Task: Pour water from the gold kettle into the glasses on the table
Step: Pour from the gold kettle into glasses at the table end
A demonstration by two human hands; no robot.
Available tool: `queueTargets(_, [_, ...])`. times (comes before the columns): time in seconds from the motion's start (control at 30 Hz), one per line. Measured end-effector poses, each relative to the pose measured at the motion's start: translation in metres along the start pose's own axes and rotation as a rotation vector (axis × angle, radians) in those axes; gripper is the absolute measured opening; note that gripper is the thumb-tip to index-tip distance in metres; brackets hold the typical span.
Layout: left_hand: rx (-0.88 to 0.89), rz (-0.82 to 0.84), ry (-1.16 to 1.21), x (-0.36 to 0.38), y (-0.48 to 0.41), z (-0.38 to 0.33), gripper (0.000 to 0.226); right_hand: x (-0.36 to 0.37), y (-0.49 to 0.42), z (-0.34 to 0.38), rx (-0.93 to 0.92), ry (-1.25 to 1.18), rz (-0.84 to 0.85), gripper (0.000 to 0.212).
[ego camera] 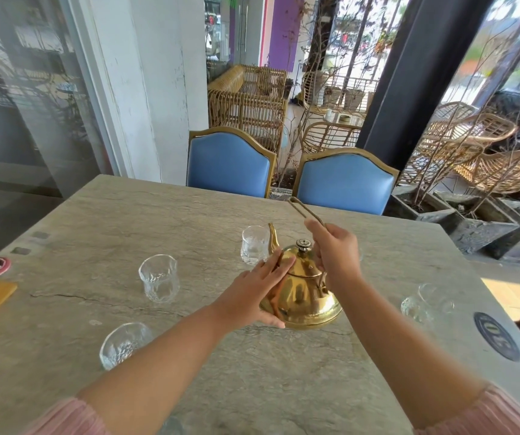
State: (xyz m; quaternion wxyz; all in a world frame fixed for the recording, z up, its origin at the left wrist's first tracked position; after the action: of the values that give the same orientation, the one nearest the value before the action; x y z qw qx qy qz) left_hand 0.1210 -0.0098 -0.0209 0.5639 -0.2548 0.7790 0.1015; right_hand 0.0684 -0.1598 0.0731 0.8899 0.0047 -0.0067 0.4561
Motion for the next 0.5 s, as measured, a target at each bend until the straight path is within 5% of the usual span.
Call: queueTargets(0.5, [0.222, -0.005, 0.04, 0.0, -0.024, -0.081, 0.119, -0.088, 0.048, 0.033, -0.04, -0.079, -0.175, 0.038])
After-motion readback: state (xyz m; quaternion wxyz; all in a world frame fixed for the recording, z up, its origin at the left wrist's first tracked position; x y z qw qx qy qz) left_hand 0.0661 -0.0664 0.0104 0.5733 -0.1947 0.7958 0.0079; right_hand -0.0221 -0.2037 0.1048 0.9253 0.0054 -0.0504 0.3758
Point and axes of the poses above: each hand's wrist, its own y-axis away from the middle knuckle, its own x-axis out of the palm, z = x × y, the point moved 1 cm from there along -y, towards the middle knuckle, and after that the axes turned 4 degrees about -y, right-handed, at the moved point
